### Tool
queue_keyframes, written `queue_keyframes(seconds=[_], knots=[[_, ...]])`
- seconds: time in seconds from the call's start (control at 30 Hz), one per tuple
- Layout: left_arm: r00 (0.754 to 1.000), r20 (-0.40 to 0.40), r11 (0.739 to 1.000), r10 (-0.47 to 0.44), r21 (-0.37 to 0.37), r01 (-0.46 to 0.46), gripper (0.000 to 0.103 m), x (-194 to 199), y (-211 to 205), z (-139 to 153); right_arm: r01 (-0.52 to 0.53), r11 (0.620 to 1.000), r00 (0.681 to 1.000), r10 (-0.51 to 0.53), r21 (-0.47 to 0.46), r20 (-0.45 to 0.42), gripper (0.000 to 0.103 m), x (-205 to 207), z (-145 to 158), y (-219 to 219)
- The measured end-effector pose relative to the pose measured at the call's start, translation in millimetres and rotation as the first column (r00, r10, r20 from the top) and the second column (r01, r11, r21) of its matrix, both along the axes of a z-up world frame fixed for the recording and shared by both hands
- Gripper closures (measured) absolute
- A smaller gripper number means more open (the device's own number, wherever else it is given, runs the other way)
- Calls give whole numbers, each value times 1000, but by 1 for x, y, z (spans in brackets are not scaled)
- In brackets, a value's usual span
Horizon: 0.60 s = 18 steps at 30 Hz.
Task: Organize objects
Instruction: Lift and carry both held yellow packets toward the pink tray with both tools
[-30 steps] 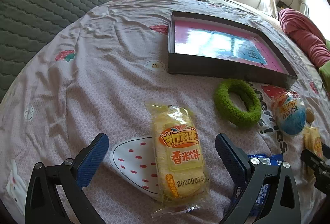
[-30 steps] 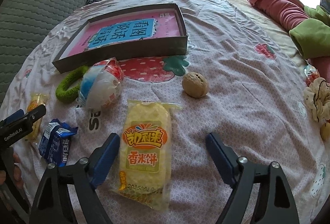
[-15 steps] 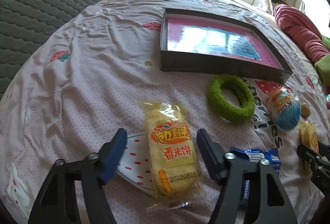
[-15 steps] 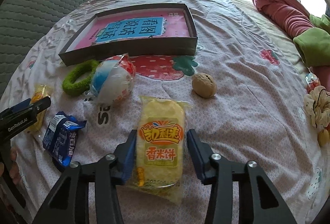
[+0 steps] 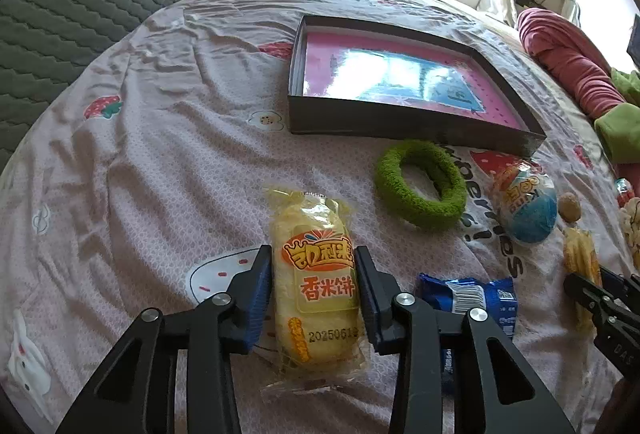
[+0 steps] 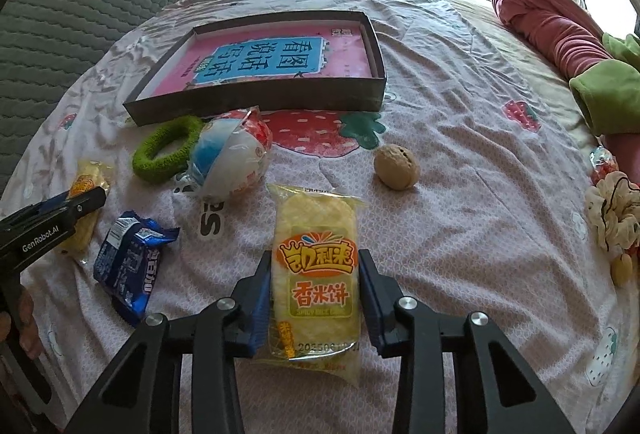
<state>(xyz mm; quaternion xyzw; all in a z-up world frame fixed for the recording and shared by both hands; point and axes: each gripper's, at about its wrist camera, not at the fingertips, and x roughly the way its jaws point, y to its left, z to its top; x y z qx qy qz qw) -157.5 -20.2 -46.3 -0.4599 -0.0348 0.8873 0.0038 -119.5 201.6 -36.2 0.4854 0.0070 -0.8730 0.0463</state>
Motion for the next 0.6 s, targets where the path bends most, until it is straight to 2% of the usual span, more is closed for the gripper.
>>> queue_keyframes(seconds=[0.6], knots=[[999, -43, 1000, -11, 13, 11, 63, 25, 3, 32, -24, 998, 999, 23, -49, -32, 64, 19, 27, 0]])
